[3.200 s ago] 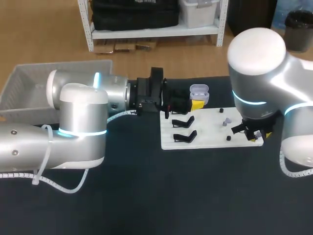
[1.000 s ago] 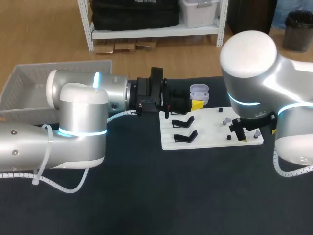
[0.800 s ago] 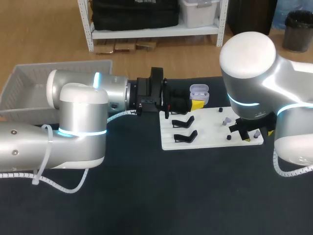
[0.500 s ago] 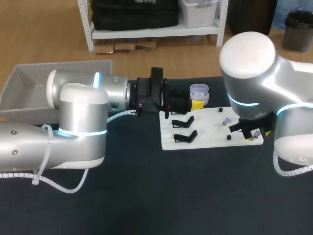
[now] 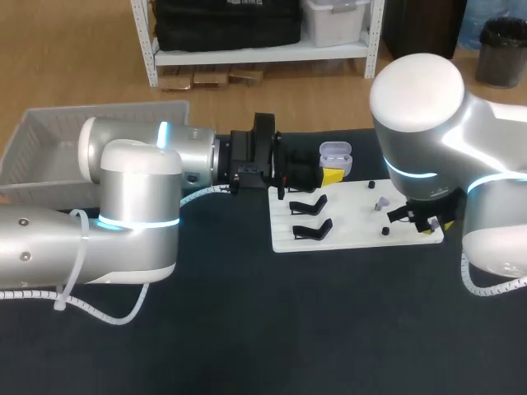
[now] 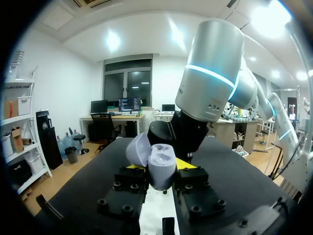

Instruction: Pick up each earbud case from the left stands, insert the matching earbuds, close the lid, and place the case in the box.

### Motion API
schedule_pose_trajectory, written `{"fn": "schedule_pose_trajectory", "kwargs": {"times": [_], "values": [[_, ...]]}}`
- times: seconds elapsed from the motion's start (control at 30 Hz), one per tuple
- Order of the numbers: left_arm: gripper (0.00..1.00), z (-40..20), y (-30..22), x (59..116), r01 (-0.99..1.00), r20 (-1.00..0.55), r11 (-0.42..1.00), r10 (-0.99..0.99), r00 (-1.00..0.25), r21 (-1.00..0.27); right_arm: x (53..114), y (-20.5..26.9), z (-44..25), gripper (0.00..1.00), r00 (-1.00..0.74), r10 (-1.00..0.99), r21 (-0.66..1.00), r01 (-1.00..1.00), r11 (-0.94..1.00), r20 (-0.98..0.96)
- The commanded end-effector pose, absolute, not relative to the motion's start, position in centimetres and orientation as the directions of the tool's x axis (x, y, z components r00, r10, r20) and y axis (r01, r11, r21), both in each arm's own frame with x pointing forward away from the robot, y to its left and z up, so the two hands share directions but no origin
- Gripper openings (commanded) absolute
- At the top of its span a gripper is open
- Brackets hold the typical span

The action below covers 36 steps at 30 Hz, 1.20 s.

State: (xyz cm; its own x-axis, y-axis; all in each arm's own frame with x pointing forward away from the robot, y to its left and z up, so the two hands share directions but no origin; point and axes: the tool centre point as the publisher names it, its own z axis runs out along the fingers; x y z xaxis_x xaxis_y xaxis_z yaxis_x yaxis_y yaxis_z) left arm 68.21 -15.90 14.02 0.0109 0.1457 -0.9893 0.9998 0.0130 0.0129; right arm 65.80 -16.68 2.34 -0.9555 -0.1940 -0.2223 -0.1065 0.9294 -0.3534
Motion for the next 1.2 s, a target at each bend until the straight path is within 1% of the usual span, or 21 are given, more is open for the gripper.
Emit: {"fn": "schedule_pose_trajectory", "kwargs": {"times": [0.03,0.07,0.1,0.13,0.23,0.43,0.67,0.83,0.97,1.2], "values": [[0.00,13.8,-15.9,68.1,1.000,-0.991,0.018,0.136,0.016,0.019,65.9,-16.7,2.3,0.11,-0.955,-0.193,-0.351,-0.106,0.930,-0.224],[0.00,13.8,-15.9,68.1,1.000,-0.991,0.018,0.136,0.016,0.019,65.9,-16.6,2.3,0.09,-0.956,-0.194,-0.351,-0.107,0.930,-0.223],[0.00,13.8,-15.9,68.1,1.000,-0.991,0.018,0.136,0.016,0.019,65.9,-16.6,2.3,0.02,-0.956,-0.194,-0.350,-0.108,0.930,-0.222],[0.00,13.8,-15.9,68.1,1.000,-0.991,0.018,0.136,0.016,0.019,65.9,-16.6,2.3,0.00,-0.956,-0.194,-0.351,-0.108,0.930,-0.221],[0.00,13.8,-15.9,68.1,1.000,-0.991,0.018,0.136,0.016,0.019,65.8,-16.5,2.5,0.00,-0.957,-0.193,-0.353,-0.107,0.930,-0.218],[0.00,13.8,-15.9,68.1,1.000,-0.991,0.018,0.136,0.016,0.019,65.0,-16.7,5.2,0.00,-0.952,-0.183,-0.360,-0.086,0.929,-0.244],[0.00,13.8,-15.9,68.1,1.000,-0.991,0.018,0.136,0.016,0.019,62.8,-16.0,10.4,0.00,-0.940,-0.211,-0.336,-0.114,0.935,-0.268],[0.00,13.8,-15.9,68.1,1.000,-0.991,0.018,0.136,0.016,0.019,60.5,-15.2,13.3,0.00,-0.956,-0.198,-0.282,-0.133,0.950,-0.215],[0.00,13.8,-15.9,68.1,1.000,-0.991,0.018,0.136,0.016,0.019,58.3,-14.0,15.2,0.00,-0.957,-0.221,-0.288,-0.162,0.944,-0.188],[0.00,13.8,-15.9,68.1,1.000,-0.991,0.018,0.136,0.016,0.019,58.3,-14.0,15.2,0.00,-0.957,-0.221,-0.288,-0.162,0.944,-0.188]]}}
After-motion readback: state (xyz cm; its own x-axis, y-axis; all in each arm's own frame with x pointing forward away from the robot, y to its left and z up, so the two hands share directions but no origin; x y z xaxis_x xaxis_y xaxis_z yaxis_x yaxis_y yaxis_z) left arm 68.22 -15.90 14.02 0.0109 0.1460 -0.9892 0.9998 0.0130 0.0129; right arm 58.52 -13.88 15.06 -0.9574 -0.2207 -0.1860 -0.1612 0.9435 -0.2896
